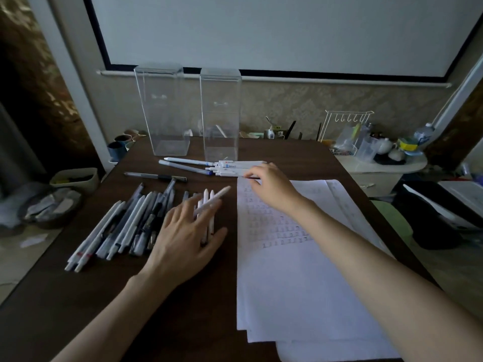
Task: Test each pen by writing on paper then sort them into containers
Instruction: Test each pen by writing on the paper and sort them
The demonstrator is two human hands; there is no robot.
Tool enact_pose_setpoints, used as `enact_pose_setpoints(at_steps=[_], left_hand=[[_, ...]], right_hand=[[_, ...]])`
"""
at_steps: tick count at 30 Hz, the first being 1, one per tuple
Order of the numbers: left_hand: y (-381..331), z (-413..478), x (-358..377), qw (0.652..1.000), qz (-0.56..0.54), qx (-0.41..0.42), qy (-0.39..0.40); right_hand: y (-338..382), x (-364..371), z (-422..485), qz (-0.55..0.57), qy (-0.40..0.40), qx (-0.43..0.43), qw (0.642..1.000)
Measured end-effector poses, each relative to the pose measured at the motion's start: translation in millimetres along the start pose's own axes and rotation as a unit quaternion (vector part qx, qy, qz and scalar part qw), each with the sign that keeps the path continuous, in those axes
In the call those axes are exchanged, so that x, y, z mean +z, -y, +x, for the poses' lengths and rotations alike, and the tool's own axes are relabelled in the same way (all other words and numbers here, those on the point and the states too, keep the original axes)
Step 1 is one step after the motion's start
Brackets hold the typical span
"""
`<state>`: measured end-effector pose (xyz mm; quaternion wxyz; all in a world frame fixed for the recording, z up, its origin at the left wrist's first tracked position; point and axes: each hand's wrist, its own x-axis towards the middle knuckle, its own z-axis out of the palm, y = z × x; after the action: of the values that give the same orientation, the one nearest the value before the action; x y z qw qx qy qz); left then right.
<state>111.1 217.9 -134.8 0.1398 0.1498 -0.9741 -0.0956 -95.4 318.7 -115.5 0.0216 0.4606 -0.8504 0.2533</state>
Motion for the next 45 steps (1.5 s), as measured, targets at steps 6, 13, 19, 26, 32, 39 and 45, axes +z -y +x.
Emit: enact_pose_setpoints(at_steps=[6, 13, 19, 26, 32, 39, 45], left_hand=[[-1, 3, 8, 0.999, 0.032, -0.003, 0.035], [9, 5, 16, 0.998, 0.047, -0.035, -0.008], [6, 5, 12, 0.998, 0.041, -0.039, -0.009], [-5, -1, 3, 0.999, 0.028, 0.032, -0.028], [-18, -16, 2, 0.98, -0.042, 0.187, 0.058], [-15, -35, 1, 0.949, -0.11, 0.268, 0.127], [-9, -41, 6, 0.941, -0.088, 0.3, 0.132]], right_hand=[[9, 22, 40, -0.1, 0.006, -0.023, 0.995], [3, 35, 55, -0.159, 0.005, -0.024, 0.987], [11, 14, 36, -0.096, -0.058, -0.115, 0.987], [14, -18, -45, -0.088, -0.086, -0.089, 0.988], [13, -27, -108, -0.023, -0.131, -0.047, 0.99], [14, -41, -128, 0.126, -0.197, -0.033, 0.972], [43, -32, -124, 0.385, -0.2, 0.089, 0.897]])
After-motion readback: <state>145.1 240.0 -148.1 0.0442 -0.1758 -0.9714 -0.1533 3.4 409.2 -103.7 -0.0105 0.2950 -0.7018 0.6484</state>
